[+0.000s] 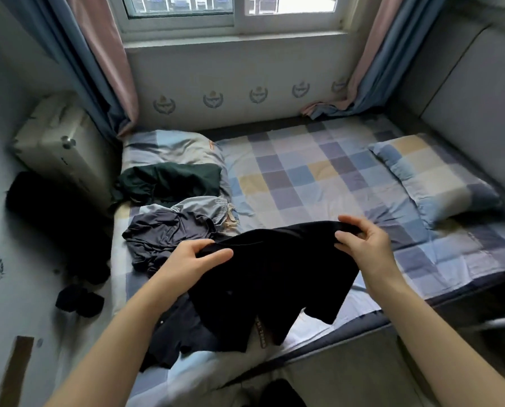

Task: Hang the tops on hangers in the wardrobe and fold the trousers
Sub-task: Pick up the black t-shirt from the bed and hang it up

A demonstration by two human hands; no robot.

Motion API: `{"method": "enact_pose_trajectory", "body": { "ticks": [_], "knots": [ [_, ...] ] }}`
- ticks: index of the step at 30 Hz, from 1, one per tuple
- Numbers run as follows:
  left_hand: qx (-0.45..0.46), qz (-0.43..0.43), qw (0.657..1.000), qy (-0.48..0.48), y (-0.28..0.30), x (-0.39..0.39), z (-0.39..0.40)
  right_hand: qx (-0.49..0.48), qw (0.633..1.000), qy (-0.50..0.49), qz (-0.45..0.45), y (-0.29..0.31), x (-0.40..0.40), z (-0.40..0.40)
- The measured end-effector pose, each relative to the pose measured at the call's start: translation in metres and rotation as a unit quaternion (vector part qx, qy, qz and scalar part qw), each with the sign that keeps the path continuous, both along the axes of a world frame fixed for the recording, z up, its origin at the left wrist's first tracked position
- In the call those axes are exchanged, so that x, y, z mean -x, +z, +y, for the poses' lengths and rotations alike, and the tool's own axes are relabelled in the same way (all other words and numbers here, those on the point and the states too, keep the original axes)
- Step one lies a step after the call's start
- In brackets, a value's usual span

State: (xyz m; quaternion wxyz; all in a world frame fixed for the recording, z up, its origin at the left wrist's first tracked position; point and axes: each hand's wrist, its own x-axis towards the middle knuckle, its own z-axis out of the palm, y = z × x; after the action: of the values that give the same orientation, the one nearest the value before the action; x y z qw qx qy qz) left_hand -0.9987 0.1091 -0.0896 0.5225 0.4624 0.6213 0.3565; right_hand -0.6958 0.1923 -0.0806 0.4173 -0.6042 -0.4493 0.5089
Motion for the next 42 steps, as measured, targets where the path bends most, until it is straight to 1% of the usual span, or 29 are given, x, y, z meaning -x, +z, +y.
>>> {"method": "enact_pose_trajectory", "body": {
  "ticks": [2,4,5,7,8,10,12,14,16,19,21,23,25,27,28,29,31,33,36,38,40,42],
  "knots": [
    [0.006,-0.055,0.998,0.015,0.01,-0.018,0.004,0.007,0.997,-0.004,-0.072,-0.003,-0.014,-0.015],
    [0.007,-0.084,0.996,0.034,0.015,-0.036,0.011,0.005,0.982,0.013,-0.187,-0.007,-0.027,-0.03],
    [0.003,-0.09,0.995,0.033,0.018,-0.045,0.015,0.006,0.968,0.025,-0.25,-0.009,-0.032,-0.037],
    [-0.003,-0.085,0.996,-0.001,0.026,-0.067,0.022,0.007,0.935,0.029,-0.354,-0.011,-0.042,-0.056],
    [-0.005,-0.076,0.997,-0.029,0.031,-0.08,0.025,0.007,0.92,0.022,-0.392,-0.013,-0.049,-0.066],
    [-0.004,-0.049,0.993,-0.103,0.041,-0.105,0.029,0.011,0.892,0.002,-0.451,-0.018,-0.065,-0.086],
    [-0.006,-0.021,0.982,-0.187,0.048,-0.136,0.034,0.003,0.871,-0.026,-0.491,-0.026,-0.089,-0.103],
    [-0.01,-0.003,0.968,-0.249,0.054,-0.173,0.037,-0.013,0.869,-0.073,-0.489,-0.032,-0.119,-0.117],
    [-0.021,0.008,0.959,-0.282,0.06,-0.215,0.04,-0.014,0.87,-0.136,-0.474,-0.034,-0.15,-0.132],
    [-0.026,0.001,0.948,-0.318,0.066,-0.276,0.043,0.029,0.852,-0.22,-0.474,-0.029,-0.202,-0.155],
    [-0.038,0.008,0.93,-0.365,0.069,-0.327,0.04,0.07,0.838,-0.27,-0.47,-0.022,-0.245,-0.179],
    [-0.055,0.027,0.921,-0.385,0.066,-0.376,0.036,0.096,0.823,-0.304,-0.47,-0.014,-0.286,-0.207],
    [-0.068,0.052,0.914,-0.397,0.062,-0.411,0.03,0.091,0.811,-0.322,-0.48,-0.006,-0.314,-0.228],
    [-0.095,0.067,0.893,-0.434,0.057,-0.465,0.019,0.084,0.798,-0.348,-0.484,0.001,-0.358,-0.258],
    [-0.113,0.094,0.885,-0.442,0.055,-0.484,0.015,0.081,0.803,-0.359,-0.468,0.005,-0.375,-0.267],
    [-0.131,0.123,0.873,-0.454,0.052,-0.505,0.012,0.075,0.814,-0.375,-0.437,0.009,-0.392,-0.277],
    [-0.164,0.183,0.843,-0.479,0.049,-0.55,0.005,0.065,0.846,-0.407,-0.339,0.018,-0.428,-0.298],
    [-0.195,0.237,0.802,-0.512,0.045,-0.592,-0.003,0.054,0.861,-0.434,-0.261,0.028,-0.456,-0.319],
    [-0.219,0.263,0.744,-0.574,0.035,-0.653,-0.022,0.028,0.855,-0.462,-0.235,0.036,-0.492,-0.358],
    [-0.212,0.258,0.714,-0.615,0.025,-0.691,-0.036,0.021,0.839,-0.492,-0.232,0.038,-0.514,-0.386],
    [-0.204,0.253,0.693,-0.643,0.018,-0.719,-0.045,0.02,0.828,-0.511,-0.232,0.042,-0.527,-0.405],
    [-0.201,0.251,0.667,-0.672,0.013,-0.75,-0.057,0.021,0.82,-0.53,-0.213,0.044,-0.543,-0.425]
  ]
}}
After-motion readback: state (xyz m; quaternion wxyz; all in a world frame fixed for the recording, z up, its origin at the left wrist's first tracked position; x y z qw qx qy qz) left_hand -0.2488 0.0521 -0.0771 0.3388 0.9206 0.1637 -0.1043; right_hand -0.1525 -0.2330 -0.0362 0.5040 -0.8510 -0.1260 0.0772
